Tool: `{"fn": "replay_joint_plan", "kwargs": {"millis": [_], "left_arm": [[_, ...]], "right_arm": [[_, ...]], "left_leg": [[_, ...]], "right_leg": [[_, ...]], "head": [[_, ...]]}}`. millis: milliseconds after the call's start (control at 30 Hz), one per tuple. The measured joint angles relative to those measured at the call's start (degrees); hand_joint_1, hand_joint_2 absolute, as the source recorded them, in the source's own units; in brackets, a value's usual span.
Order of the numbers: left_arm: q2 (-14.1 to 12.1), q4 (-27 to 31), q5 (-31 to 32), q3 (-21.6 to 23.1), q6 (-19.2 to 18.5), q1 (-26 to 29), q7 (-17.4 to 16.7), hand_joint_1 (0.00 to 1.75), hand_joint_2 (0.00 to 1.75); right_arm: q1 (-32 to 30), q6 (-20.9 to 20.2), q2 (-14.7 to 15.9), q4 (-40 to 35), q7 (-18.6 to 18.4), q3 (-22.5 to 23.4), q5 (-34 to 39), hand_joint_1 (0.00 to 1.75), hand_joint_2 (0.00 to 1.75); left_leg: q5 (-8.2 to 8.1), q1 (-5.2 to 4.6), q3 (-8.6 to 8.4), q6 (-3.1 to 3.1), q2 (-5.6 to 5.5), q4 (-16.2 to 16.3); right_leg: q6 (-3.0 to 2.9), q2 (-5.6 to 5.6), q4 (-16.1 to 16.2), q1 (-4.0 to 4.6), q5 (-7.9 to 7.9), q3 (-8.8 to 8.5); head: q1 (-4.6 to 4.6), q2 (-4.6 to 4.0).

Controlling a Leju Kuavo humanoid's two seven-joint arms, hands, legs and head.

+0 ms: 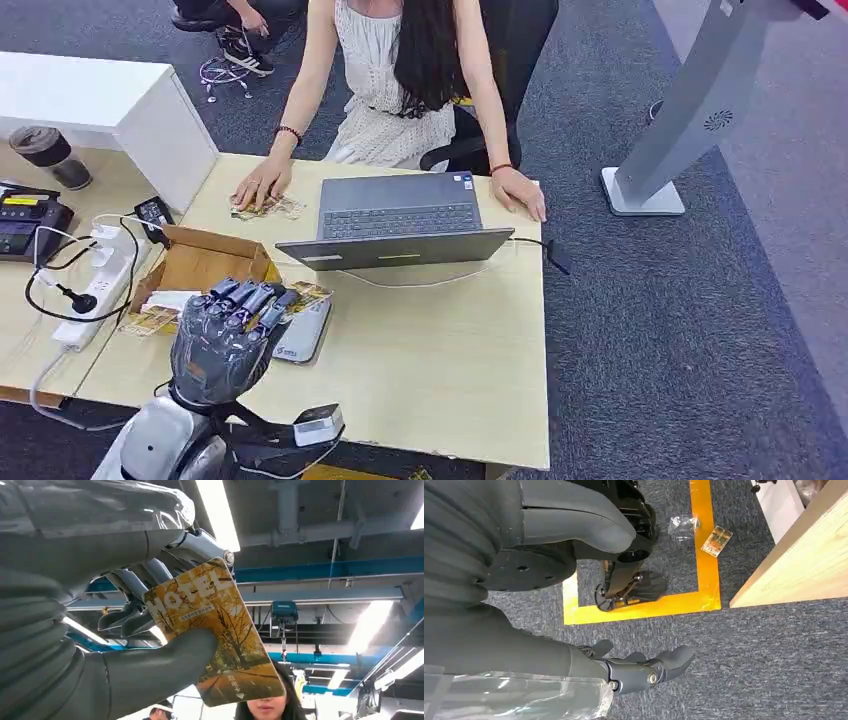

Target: Pass the card to the sensor for recognition and then transmit it.

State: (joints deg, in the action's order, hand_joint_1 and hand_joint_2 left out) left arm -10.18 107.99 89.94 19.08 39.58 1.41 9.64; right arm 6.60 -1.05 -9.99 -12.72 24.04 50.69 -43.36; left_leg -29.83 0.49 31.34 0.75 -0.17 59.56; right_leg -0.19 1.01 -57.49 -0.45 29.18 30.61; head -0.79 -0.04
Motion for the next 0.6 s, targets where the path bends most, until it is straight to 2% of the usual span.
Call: {"fn": "replay_joint_plan", "kwargs": {"millis": [100,167,233,267,300,333,367,467,600], "left_arm": [[0.7,0.6,0.0,-1.0,-1.1,1.3,1.2,1.75,1.75],[0.7,0.6,0.0,-1.4,-4.4,2.0,-0.2,1.75,1.75],[-0.4,0.5,0.0,-1.4,-10.0,1.9,-6.9,1.75,1.75],[-1.3,0.1,0.0,-1.0,-12.0,1.2,-11.2,1.75,1.75],[-2.8,-1.1,0.0,0.3,-15.0,-0.1,-17.7,1.75,1.75],[-3.9,-2.4,0.0,1.8,-17.0,-1.4,-21.3,1.75,1.75],[-4.5,-3.9,0.1,2.7,-18.4,-2.2,-22.4,1.75,1.75],[-4.4,-8.1,0.1,3.6,-20.4,-3.9,-22.3,1.75,1.75],[-4.2,-13.5,0.1,3.8,-21.1,-6.0,-22.9,1.75,1.75]], "right_arm": [[0.0,0.0,0.0,0.0,0.2,0.0,0.2,0.00,1.75],[0.0,0.0,0.0,0.0,0.2,0.4,0.4,0.00,1.75],[-0.1,0.0,0.0,0.0,0.3,0.8,0.9,0.00,1.75],[-0.2,-0.1,0.0,0.0,0.3,0.9,1.0,0.00,1.75],[-0.2,-0.1,0.1,0.0,0.3,0.9,0.9,0.00,1.75],[-0.2,-0.1,0.1,0.0,0.3,0.9,0.8,0.00,1.75],[-0.2,-0.2,0.1,0.0,0.2,0.9,0.8,0.00,1.75],[-0.2,-0.2,0.1,0.0,-0.1,0.9,0.1,0.00,1.75],[0.0,-0.2,0.1,0.0,-0.9,0.9,-0.4,0.00,1.75]], "left_leg": [[0.00,0.00,-0.02,0.00,0.01,0.0],[0.01,0.01,-0.03,0.00,0.00,0.0],[0.01,0.02,-0.05,-0.01,0.01,0.0],[0.04,0.02,-0.05,-0.06,0.00,0.0],[0.05,0.04,-0.03,-0.07,-0.04,0.0],[0.06,0.05,-0.03,-0.07,-0.07,0.0],[0.06,0.05,-0.06,-0.08,-0.07,0.0],[0.08,0.08,-0.03,-0.10,-0.04,0.0],[0.07,0.06,-0.01,-0.10,-0.05,0.0]], "right_leg": [[0.00,-0.01,0.0,0.00,0.00,0.00],[0.00,0.00,0.0,0.01,0.00,0.00],[-0.01,0.00,0.0,0.02,0.00,0.04],[-0.01,0.00,0.0,0.03,-0.01,0.05],[-0.01,-0.05,0.0,0.03,-0.01,0.04],[-0.02,-0.08,0.0,0.03,-0.01,0.01],[-0.02,-0.08,0.0,0.03,-0.02,-0.01],[-0.02,-0.04,0.0,0.07,-0.02,0.00],[-0.02,-0.05,0.0,0.04,-0.02,0.01]], "head": [[0.00,0.00],[0.00,0.00],[0.00,0.00],[0.02,0.00],[-0.02,0.00],[0.02,0.00],[0.02,0.00],[-0.02,0.00],[-0.02,0.00]]}}
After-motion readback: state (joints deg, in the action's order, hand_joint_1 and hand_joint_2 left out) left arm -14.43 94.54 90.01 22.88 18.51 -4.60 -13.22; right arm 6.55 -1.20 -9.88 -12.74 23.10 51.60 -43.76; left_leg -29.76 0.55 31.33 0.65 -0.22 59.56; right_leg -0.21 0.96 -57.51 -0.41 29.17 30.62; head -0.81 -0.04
